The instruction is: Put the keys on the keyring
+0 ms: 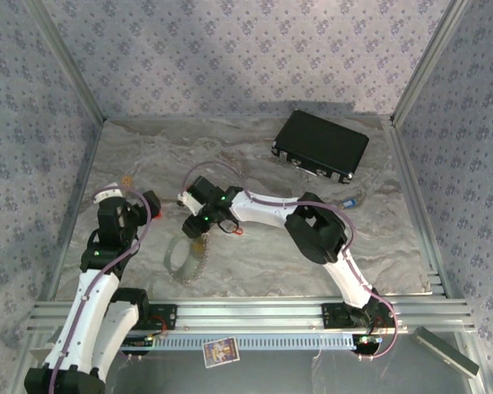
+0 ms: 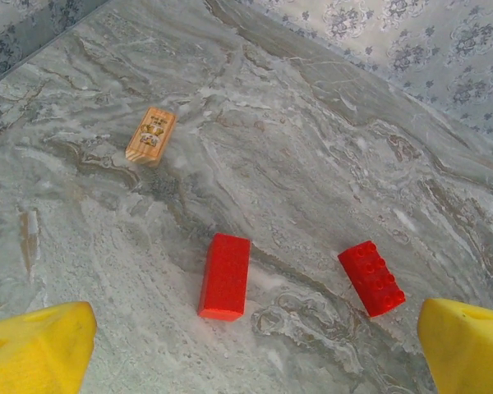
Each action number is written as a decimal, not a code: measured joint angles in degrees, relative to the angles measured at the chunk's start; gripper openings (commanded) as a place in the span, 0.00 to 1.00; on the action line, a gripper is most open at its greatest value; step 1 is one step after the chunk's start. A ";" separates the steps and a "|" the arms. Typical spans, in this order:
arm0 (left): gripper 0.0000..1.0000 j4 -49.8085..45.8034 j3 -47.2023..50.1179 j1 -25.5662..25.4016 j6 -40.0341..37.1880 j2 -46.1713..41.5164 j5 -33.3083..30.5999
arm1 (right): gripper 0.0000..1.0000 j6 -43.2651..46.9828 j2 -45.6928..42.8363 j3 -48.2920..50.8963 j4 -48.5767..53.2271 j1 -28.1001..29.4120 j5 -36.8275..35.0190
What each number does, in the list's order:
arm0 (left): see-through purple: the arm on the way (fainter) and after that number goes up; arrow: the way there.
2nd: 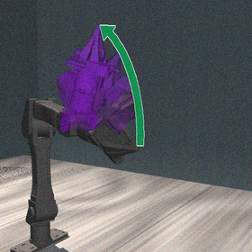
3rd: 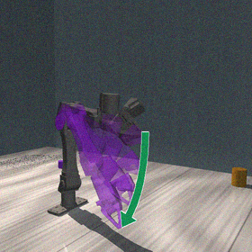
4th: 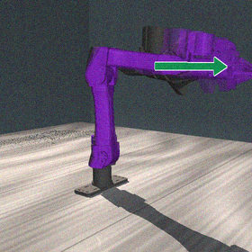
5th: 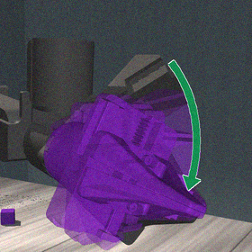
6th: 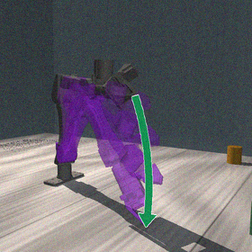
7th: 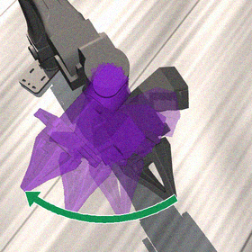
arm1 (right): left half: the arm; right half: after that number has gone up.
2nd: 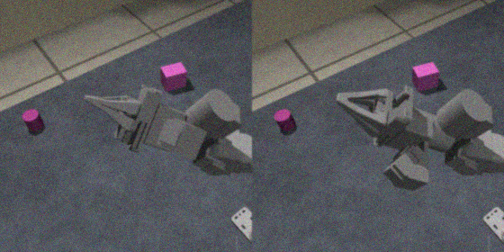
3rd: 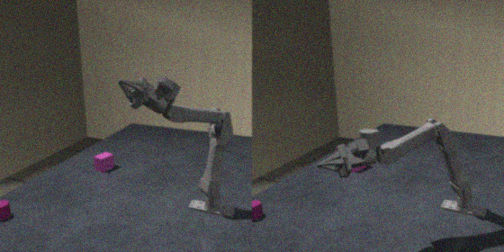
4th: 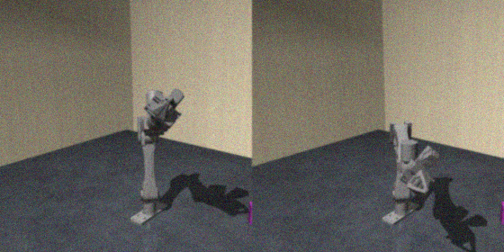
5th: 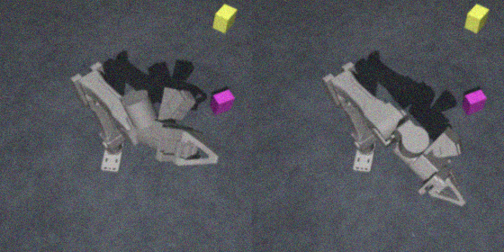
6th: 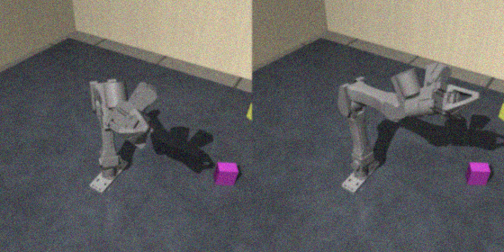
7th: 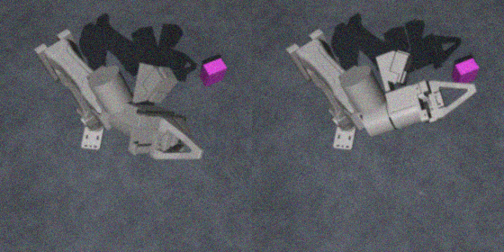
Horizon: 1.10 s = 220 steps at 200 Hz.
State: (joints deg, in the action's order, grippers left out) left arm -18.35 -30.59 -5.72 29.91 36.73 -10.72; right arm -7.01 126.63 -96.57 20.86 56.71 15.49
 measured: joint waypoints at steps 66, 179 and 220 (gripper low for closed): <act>1.00 0.02 0.00 0.09 0.22 -0.44 0.26 | 0.25 0.42 3.37 -3.91 1.73 0.00 0.87; 1.00 0.07 0.00 0.09 0.37 -0.07 3.34 | 0.00 2.51 3.02 -3.19 2.75 -1.84 0.20; 1.00 -0.17 0.00 0.09 0.37 2.21 6.69 | 0.00 4.55 0.22 -0.09 4.52 -5.99 -0.52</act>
State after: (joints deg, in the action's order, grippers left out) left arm -18.52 -30.59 -5.63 30.28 38.94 -4.03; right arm -2.46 126.85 -96.66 25.39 50.72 14.96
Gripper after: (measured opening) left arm 0.996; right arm 0.052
